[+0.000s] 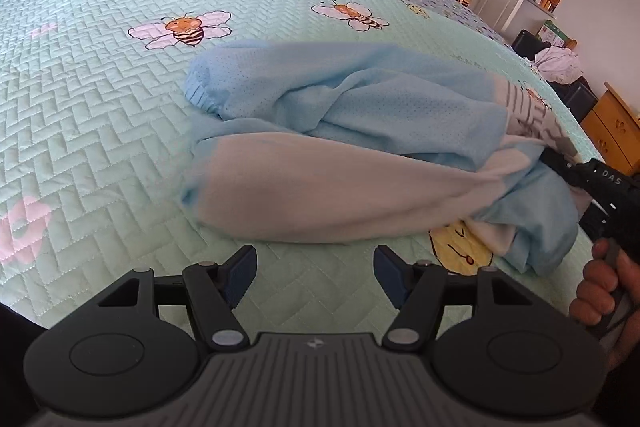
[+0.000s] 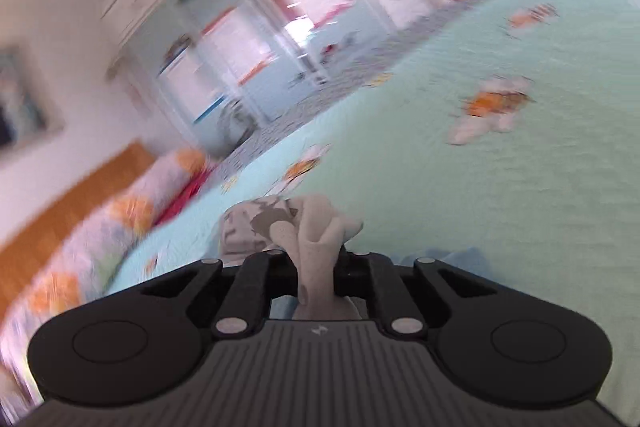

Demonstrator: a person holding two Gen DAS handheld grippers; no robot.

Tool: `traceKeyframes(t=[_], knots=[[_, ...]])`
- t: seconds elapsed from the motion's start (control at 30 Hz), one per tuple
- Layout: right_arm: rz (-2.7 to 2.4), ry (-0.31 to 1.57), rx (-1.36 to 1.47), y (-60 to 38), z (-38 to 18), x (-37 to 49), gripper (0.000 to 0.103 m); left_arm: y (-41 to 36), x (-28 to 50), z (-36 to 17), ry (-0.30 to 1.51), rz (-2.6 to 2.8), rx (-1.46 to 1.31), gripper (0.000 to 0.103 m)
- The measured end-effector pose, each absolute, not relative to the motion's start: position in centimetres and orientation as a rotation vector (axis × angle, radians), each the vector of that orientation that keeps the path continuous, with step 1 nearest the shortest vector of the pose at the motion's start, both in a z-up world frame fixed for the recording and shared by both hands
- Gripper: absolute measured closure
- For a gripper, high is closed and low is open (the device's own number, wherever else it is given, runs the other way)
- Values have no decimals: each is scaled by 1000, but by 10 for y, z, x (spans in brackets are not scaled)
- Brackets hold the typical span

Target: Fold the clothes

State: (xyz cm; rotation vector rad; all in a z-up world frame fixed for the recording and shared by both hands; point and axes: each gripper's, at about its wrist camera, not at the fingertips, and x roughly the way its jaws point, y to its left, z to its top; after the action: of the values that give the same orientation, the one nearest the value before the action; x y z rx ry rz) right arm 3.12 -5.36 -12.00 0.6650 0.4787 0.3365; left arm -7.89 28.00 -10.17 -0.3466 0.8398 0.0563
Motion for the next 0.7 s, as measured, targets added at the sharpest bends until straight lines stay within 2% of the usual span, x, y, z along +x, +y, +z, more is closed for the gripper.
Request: traceKeyframes(t=[0.07,0.2,0.4,0.7], knots=[[301,565,748,-72,-137,45,69,277,-79,-101,837,42,-336,36],[259,543,740,-77,-142,40,55,263,-74,-95,817,5,-256,36],[278,434,635,-62,-126,24,50,226,-45,-78,758,-50,-21,35],[228,476,627,-64,-136,35,46,184,27,-91,820,-13,180,34]])
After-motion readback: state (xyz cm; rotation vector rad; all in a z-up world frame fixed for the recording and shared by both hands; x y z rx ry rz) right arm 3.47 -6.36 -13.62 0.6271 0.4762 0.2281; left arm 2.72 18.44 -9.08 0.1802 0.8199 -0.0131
